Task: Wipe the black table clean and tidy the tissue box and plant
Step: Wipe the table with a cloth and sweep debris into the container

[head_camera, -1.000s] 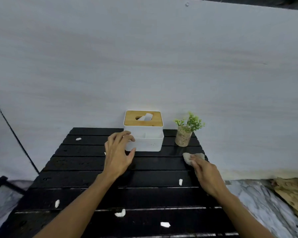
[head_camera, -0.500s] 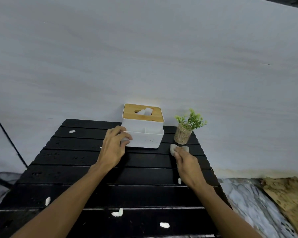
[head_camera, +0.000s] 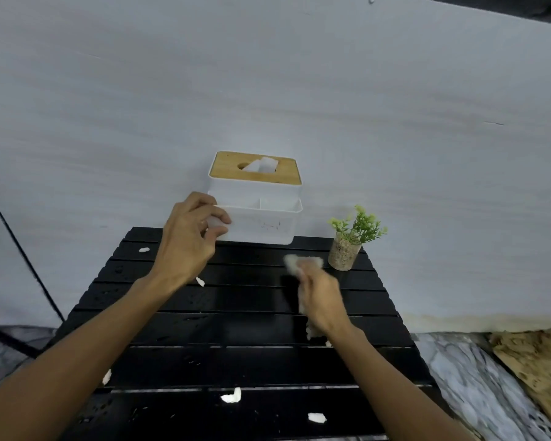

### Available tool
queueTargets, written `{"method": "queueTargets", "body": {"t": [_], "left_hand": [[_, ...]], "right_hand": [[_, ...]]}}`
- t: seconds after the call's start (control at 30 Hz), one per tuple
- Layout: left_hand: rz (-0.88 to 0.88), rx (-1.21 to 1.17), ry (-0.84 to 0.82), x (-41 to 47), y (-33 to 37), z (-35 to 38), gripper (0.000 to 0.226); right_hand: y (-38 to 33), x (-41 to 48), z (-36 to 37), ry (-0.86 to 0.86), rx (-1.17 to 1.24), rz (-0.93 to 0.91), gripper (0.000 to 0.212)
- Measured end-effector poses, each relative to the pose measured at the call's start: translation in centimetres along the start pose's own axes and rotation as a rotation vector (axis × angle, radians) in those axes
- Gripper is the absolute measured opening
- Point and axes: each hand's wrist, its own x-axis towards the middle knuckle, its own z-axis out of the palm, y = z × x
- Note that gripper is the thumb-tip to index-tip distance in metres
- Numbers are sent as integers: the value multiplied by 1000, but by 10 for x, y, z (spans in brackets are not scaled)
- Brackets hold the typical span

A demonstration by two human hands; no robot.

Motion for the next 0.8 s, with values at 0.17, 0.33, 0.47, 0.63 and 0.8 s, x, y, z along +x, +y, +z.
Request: {"method": "queueTargets", "body": {"t": [0.17,0.33,0.47,0.63,0.8], "left_hand": [[-30,-8,26,7,4,-13,15],[-33,5,34,8,-4,-18,16],[-38,2,41,9,-8,-20,16],[-47,-20,58,13,-5,-16,15],[-37,-21,54,18,-3,-11,15]], "right_hand": [[27,32,21,217,-403,35,27],[27,53,38,235,-438,27,32],[24,70,43,163,-424,15,28],[13,83,49,-44,-417,-153,25],[18,78,40,59,-310,-151,28]]}}
